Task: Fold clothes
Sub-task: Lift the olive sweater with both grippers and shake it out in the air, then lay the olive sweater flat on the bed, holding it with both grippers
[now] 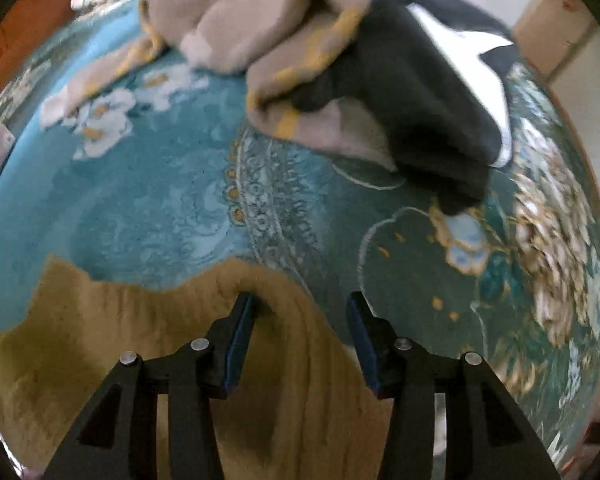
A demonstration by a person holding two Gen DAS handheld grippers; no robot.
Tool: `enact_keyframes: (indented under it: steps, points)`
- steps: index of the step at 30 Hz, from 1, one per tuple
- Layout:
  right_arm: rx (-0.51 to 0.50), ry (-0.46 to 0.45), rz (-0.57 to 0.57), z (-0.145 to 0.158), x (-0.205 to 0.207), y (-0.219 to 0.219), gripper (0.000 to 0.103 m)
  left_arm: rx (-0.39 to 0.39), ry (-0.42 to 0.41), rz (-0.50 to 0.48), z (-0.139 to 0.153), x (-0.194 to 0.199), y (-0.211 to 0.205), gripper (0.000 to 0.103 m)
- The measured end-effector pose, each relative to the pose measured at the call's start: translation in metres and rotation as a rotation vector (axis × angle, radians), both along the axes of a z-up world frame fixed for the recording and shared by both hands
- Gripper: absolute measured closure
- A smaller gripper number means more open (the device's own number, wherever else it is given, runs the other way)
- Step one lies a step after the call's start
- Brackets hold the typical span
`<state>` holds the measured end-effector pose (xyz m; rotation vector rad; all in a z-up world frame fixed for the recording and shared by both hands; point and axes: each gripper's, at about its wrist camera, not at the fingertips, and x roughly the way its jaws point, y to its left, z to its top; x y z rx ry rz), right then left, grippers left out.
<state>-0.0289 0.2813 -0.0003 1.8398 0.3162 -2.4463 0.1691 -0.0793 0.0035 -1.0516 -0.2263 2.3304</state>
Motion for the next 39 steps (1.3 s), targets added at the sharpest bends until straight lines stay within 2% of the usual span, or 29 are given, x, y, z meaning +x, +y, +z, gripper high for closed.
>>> enact_keyframes:
  steps: [2,3,4,6,7,8,10,14,17,20,22,26,28,31,35,37,39]
  points:
    - [-0.028,-0.016,-0.008,-0.006,0.000,0.002,0.055,-0.016,0.016,-0.033,-0.003,0.003,0.004,0.046]
    - [-0.043,-0.018,-0.015,-0.007,0.001,0.004,0.058,-0.014,0.022,-0.043,-0.004,0.003,0.004,0.047]
    - [-0.060,-0.011,-0.023,-0.007,0.005,0.007,0.073,-0.007,0.025,-0.049,-0.005,0.003,0.004,0.047]
    - [-0.069,0.010,-0.038,-0.004,0.013,0.011,0.088,0.008,0.026,-0.051,-0.006,0.003,0.003,0.058]
    - [-0.070,0.032,-0.041,0.001,0.020,0.012,0.089,0.010,0.020,-0.047,-0.006,0.002,0.002,0.075]
    - [-0.070,0.054,-0.044,0.005,0.026,0.014,0.090,0.007,0.010,-0.037,-0.007,0.000,0.002,0.086]
    - [-0.075,0.115,-0.062,0.020,0.039,0.019,0.090,0.011,0.001,-0.008,-0.004,-0.003,-0.001,0.090]
    - [-0.100,0.319,-0.127,0.083,0.070,0.040,0.091,-0.014,0.073,0.041,0.021,-0.007,-0.004,0.092]
    - [-0.082,0.484,-0.180,0.142,0.089,0.052,0.091,-0.047,0.173,0.076,0.058,-0.016,-0.003,0.093]
    - [-0.094,0.663,-0.247,0.206,0.120,0.070,0.091,-0.079,0.307,0.125,0.107,-0.019,-0.002,0.093]
    - [-0.118,0.755,-0.275,0.238,0.142,0.076,0.091,-0.088,0.395,0.159,0.141,-0.016,-0.004,0.093]
    - [-0.191,0.915,-0.306,0.292,0.204,0.090,0.091,-0.057,0.534,0.207,0.206,0.007,-0.025,0.093]
    - [-0.231,0.971,-0.289,0.310,0.237,0.092,0.091,-0.029,0.602,0.213,0.238,0.028,-0.039,0.093]
    - [-0.275,1.038,-0.228,0.331,0.287,0.081,0.091,-0.029,0.709,0.230,0.277,0.066,-0.058,0.093]
    - [-0.334,1.088,-0.138,0.350,0.339,0.062,0.091,-0.045,0.813,0.249,0.324,0.107,-0.081,0.093]
    - [-0.374,1.094,-0.109,0.354,0.351,0.058,0.091,-0.068,0.860,0.257,0.349,0.119,-0.088,0.093]
    - [-0.400,1.085,-0.094,0.355,0.353,0.057,0.091,-0.120,0.880,0.267,0.368,0.110,-0.083,0.093]
